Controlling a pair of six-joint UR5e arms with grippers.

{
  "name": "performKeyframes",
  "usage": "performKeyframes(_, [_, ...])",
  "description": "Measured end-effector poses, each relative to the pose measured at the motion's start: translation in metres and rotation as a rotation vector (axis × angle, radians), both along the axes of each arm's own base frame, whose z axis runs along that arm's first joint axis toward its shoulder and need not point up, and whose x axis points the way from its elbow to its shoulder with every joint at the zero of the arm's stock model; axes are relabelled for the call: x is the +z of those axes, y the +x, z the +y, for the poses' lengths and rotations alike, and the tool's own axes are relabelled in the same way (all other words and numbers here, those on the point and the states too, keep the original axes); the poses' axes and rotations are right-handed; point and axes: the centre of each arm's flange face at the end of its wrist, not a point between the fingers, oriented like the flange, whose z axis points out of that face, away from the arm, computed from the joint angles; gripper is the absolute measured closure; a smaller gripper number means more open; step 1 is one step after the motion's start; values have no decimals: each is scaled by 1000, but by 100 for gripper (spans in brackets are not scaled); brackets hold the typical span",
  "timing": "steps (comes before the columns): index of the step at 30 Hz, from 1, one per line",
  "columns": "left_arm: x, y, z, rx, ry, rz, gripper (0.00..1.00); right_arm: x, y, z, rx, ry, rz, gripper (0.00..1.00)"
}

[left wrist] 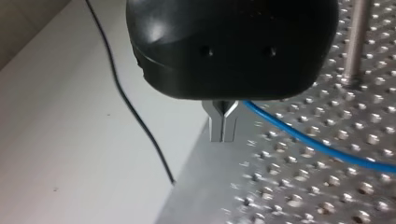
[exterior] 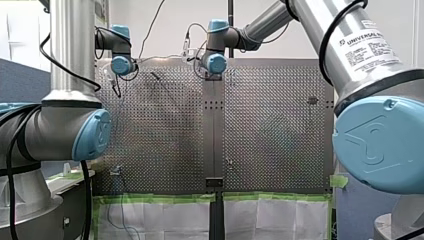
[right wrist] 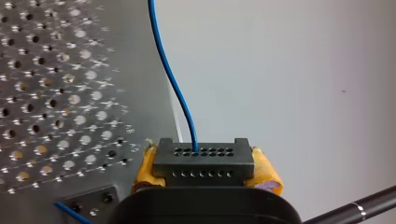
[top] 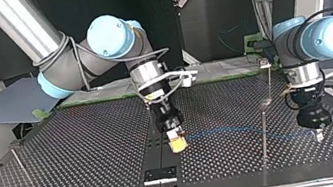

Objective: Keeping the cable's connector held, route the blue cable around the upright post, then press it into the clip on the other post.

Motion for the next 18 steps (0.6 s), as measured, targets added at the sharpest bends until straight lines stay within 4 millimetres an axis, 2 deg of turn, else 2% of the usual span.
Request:
performKeyframes(9, [-10,9,-4,-38,5,4,100,-22,6,-7,-1,17,24,100])
performKeyframes(18, [-40,23,-6,-49,3,58,100,-42,11,-11,0,35,47,100])
